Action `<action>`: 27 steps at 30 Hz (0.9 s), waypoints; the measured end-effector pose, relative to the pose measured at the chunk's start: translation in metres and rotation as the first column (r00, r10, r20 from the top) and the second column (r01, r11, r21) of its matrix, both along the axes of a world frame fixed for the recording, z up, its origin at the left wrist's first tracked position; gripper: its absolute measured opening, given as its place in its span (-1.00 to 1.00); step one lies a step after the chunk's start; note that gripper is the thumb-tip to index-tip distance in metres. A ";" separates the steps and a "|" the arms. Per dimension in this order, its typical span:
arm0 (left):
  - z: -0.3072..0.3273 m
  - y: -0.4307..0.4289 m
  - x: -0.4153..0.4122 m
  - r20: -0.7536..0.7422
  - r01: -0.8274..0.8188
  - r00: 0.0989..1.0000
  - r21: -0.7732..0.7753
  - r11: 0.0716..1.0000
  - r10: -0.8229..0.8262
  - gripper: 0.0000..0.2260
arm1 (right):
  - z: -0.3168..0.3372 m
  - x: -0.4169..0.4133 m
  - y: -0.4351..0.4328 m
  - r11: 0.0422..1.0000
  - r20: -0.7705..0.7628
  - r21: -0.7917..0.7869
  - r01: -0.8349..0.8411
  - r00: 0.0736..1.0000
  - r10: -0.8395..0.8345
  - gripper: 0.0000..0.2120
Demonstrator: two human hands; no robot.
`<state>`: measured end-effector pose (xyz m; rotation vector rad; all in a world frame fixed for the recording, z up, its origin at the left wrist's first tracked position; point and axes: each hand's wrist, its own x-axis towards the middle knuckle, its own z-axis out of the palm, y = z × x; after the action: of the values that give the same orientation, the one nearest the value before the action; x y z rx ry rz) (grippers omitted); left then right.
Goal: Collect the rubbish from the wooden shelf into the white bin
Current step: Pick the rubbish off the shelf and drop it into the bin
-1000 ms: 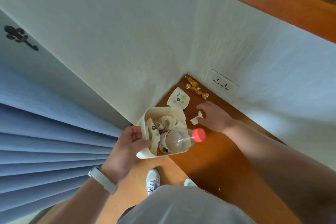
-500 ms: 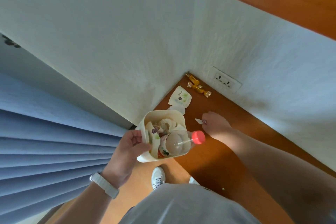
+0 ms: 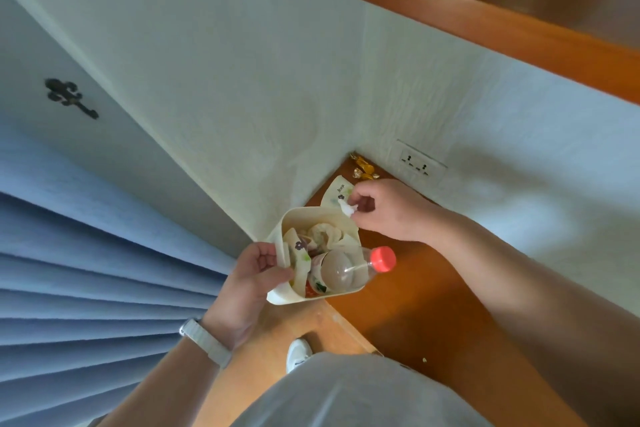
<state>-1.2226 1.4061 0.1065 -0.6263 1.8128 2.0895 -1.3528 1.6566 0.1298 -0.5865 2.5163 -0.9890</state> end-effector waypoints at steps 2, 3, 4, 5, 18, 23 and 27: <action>0.003 0.000 0.001 -0.009 0.012 1.000 0.002 1.000 -0.012 -0.57 | 0.013 0.002 -0.013 0.996 -0.011 0.021 -0.084 0.996 0.084 -0.90; 0.005 0.000 0.001 -0.013 0.014 1.000 0.001 1.000 -0.014 -0.57 | 0.017 0.003 -0.020 0.992 -0.018 0.037 -0.117 0.993 0.118 -0.90; 0.006 0.000 0.001 -0.018 0.011 1.000 0.001 1.000 -0.011 -0.57 | 0.019 0.003 -0.028 0.988 -0.025 0.053 -0.143 0.989 0.144 -0.91; 0.007 0.001 0.001 -0.024 0.005 1.000 0.002 1.000 -0.005 -0.57 | 0.020 0.003 -0.035 0.985 -0.032 0.062 -0.161 0.986 0.163 -0.92; 0.009 -0.009 0.008 0.015 -0.116 0.993 -0.016 0.993 0.116 -0.58 | -0.015 -0.031 -0.040 0.997 -0.057 0.023 -0.068 0.996 0.069 -0.82; 0.001 -0.013 0.015 0.074 -0.193 0.978 -0.026 0.981 0.194 -0.51 | -0.081 -0.052 -0.016 0.982 0.051 0.190 -0.019 0.999 0.009 -0.69; -0.003 -0.017 0.020 0.114 -0.229 0.965 -0.077 0.970 0.236 -0.53 | -0.123 -0.055 -0.019 0.940 0.054 0.316 -0.125 0.992 0.114 -0.45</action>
<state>-1.2025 1.3896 0.1033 -1.0059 1.8186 2.0902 -1.4077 1.6375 0.0071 -0.6062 2.5017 -0.5266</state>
